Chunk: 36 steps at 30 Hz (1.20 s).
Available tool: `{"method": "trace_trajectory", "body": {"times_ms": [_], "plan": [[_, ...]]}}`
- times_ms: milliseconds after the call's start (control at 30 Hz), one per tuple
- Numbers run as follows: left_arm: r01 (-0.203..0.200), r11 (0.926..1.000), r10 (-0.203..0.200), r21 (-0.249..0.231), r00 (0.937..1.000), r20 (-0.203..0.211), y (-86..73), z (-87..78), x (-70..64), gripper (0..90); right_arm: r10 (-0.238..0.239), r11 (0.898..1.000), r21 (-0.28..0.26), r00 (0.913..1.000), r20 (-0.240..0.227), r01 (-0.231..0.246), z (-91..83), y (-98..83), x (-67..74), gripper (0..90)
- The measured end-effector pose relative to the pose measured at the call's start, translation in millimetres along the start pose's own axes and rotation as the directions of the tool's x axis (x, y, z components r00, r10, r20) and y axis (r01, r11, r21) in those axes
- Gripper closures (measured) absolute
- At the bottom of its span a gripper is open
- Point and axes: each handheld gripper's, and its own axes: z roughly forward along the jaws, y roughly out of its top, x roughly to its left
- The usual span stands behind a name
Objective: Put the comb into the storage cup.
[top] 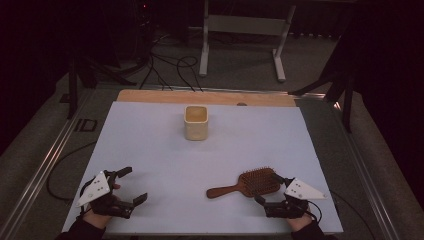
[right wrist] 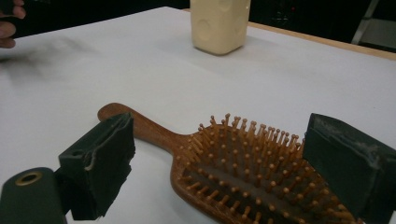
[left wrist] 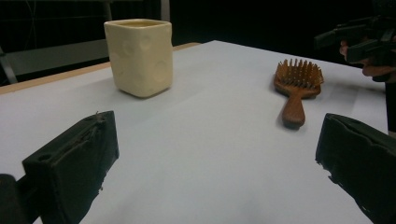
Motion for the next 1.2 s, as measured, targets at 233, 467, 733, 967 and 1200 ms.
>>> {"method": "trace_trajectory", "body": {"times_ms": [233,467,733,967,1200], "plan": [[-0.002,1.0000,0.002,-0.003,1.0000,-0.001,0.2,-0.4,-0.5,0.1,-0.002,1.000,0.007,1.0000,0.000,0.002,0.4,0.5,1.3,9.0],[-0.007,1.0000,0.007,-0.003,1.0000,-0.001,0.6,-1.3,-0.7,0.1,0.000,1.000,0.006,1.0000,-0.008,0.000,-0.3,2.0,1.8,9.0],[-0.007,1.0000,0.007,-0.003,1.0000,0.005,0.7,-0.3,-0.4,0.1,0.007,1.000,0.021,1.0000,0.001,-0.007,-2.6,6.4,3.9,9.0],[-0.005,0.9999,0.005,-0.009,1.0000,0.002,1.0,-1.7,-0.6,0.1,0.008,0.999,0.036,0.9999,0.014,-0.009,-5.3,17.2,9.2,9.0],[-0.004,1.0000,0.004,-0.007,1.0000,0.003,1.0,-1.1,-0.7,0.1,-0.006,0.999,0.048,0.9997,0.024,0.004,-8.1,30.6,12.3,9.0]]}}
